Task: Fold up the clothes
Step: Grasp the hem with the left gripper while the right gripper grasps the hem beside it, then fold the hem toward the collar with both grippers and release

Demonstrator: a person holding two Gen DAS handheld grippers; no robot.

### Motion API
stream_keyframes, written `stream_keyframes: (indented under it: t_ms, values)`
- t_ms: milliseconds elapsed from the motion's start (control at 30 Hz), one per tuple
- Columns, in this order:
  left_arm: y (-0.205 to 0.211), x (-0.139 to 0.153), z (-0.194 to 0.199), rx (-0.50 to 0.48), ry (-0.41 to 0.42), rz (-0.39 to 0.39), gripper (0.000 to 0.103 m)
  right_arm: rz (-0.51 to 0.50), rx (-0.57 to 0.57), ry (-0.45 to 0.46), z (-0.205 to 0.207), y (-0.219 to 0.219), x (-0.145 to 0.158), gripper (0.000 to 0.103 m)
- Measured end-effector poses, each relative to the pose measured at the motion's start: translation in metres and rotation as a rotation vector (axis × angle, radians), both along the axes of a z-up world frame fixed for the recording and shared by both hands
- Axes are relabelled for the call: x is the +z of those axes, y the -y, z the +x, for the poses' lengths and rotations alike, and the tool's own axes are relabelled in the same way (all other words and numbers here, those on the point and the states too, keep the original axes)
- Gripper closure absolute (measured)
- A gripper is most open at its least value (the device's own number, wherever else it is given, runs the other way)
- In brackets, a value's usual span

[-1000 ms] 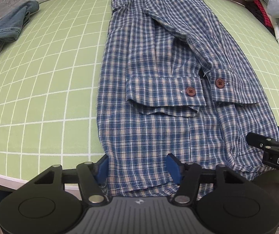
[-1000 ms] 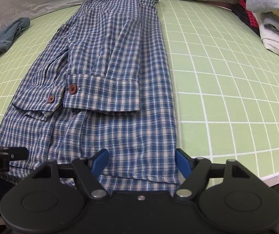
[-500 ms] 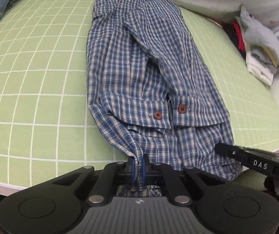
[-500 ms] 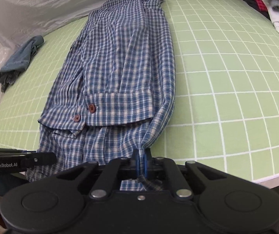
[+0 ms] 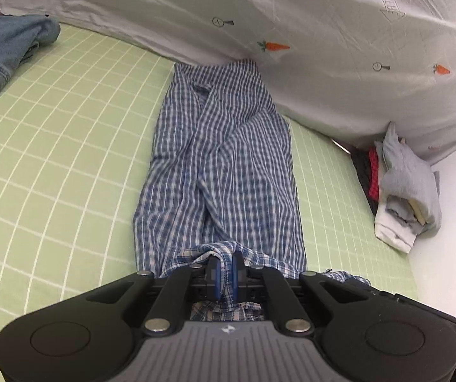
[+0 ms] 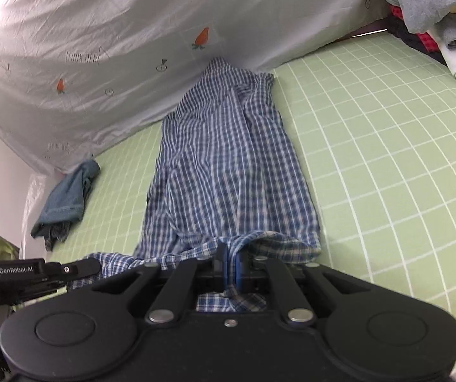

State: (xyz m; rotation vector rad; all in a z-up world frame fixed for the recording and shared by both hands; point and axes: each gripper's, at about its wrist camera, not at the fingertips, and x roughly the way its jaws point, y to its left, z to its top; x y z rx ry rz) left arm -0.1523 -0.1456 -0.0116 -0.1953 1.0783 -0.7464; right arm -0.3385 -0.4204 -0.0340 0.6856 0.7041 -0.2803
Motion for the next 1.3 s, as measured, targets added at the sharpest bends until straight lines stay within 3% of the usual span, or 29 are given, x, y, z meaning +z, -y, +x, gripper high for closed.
stream_keyframes:
  t_ms: [267,467,667,867,933,1033,1067,1133,1167,1267,1300]
  values:
    - [0.027,0.0,0.05,0.043,0.021,-0.025,0.096,0.03,-0.042,0.055,0.057,0.039,0.004,0.098]
    - [0.052,-0.029,0.085,0.049,-0.021,0.019,0.096,0.021,-0.036,-0.003,0.093,0.055,-0.018,0.097]
    - [0.084,-0.078,0.125,0.051,-0.122,0.11,0.095,0.102,-0.053,-0.112,0.131,0.079,-0.065,0.097]
    - [0.085,-0.088,0.128,0.048,-0.124,0.133,0.093,0.141,-0.049,-0.164,0.146,0.082,-0.083,0.093]
    - [0.088,-0.085,0.126,0.039,-0.11,0.151,0.093,0.166,-0.055,-0.153,0.144,0.082,-0.082,0.087]
    - [0.09,-0.07,0.122,0.027,-0.078,0.137,0.079,0.168,-0.069,-0.122,0.14,0.083,-0.073,0.08]
    - [0.088,-0.065,0.121,0.027,-0.065,0.115,0.069,0.162,-0.079,-0.101,0.136,0.083,-0.068,0.076]
    - [0.084,-0.052,0.116,0.027,-0.039,0.078,0.058,0.12,-0.107,-0.059,0.126,0.081,-0.055,0.056]
    - [0.082,-0.046,0.113,0.029,-0.021,0.071,0.05,0.092,-0.123,-0.041,0.12,0.08,-0.048,0.054]
    - [0.073,-0.027,0.099,0.054,0.08,0.114,0.025,0.014,-0.158,-0.025,0.103,0.076,-0.035,0.045]
    - [0.069,-0.023,0.095,0.063,0.107,0.131,0.025,-0.012,-0.168,-0.026,0.098,0.075,-0.032,0.04]
